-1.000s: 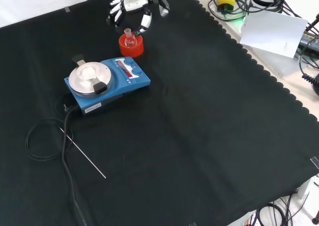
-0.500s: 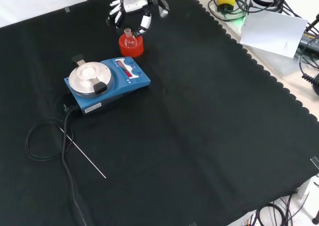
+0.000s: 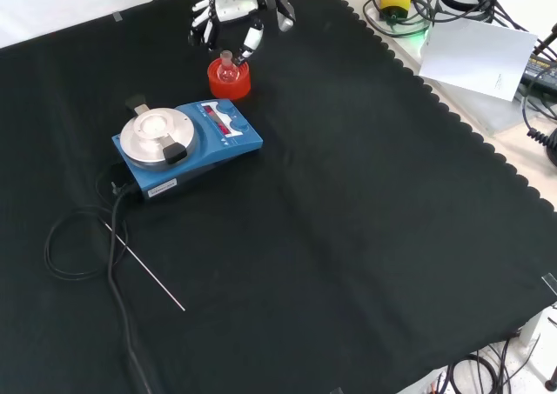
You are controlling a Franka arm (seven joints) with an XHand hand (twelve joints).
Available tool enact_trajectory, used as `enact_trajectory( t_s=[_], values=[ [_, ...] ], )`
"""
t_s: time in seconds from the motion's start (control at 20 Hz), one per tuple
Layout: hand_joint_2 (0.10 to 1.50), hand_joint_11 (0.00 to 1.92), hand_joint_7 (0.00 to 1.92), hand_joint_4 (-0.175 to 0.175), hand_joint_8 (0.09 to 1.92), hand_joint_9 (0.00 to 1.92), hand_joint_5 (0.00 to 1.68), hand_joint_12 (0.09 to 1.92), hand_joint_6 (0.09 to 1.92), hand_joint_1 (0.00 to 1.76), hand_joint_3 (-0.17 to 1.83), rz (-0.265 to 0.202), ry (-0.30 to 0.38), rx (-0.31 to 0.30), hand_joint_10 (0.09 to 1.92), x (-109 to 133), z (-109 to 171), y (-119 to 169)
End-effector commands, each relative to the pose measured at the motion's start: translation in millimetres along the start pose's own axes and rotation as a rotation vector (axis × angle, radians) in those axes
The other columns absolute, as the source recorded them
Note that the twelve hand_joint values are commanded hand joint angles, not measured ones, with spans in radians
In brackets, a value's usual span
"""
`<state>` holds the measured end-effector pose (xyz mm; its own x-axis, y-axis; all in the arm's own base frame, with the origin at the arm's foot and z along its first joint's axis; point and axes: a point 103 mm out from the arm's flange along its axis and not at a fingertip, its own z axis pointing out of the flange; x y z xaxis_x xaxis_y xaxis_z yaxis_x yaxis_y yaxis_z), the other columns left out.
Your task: Pick up the round-bottom flask.
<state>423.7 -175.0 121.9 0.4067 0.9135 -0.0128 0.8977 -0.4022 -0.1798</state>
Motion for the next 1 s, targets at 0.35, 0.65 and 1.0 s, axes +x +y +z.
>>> enact_trajectory(
  t_s=[0.35, 0.65, 1.0],
  values=[
    [0.7, 0.17, 0.35, 0.003, 0.7, 0.6, 1.16, 1.39, 0.87, 1.14, 0.67, 0.016, 0.046, -0.031, 0.63, 2.5, -33.7, -8.3],
    [0.68, 0.15, 0.34, -0.023, 0.7, 0.59, 1.17, 1.4, 0.86, 1.15, 0.7, 0.015, 0.055, -0.028, 0.63, 12.0, -65.6, -15.7],
    [0.68, 0.14, 0.32, -0.029, 0.7, 0.59, 1.18, 1.4, 0.86, 1.15, 0.71, 0.008, 0.061, -0.03, 0.63, 28.4, -93.4, -19.1]
  ],
)
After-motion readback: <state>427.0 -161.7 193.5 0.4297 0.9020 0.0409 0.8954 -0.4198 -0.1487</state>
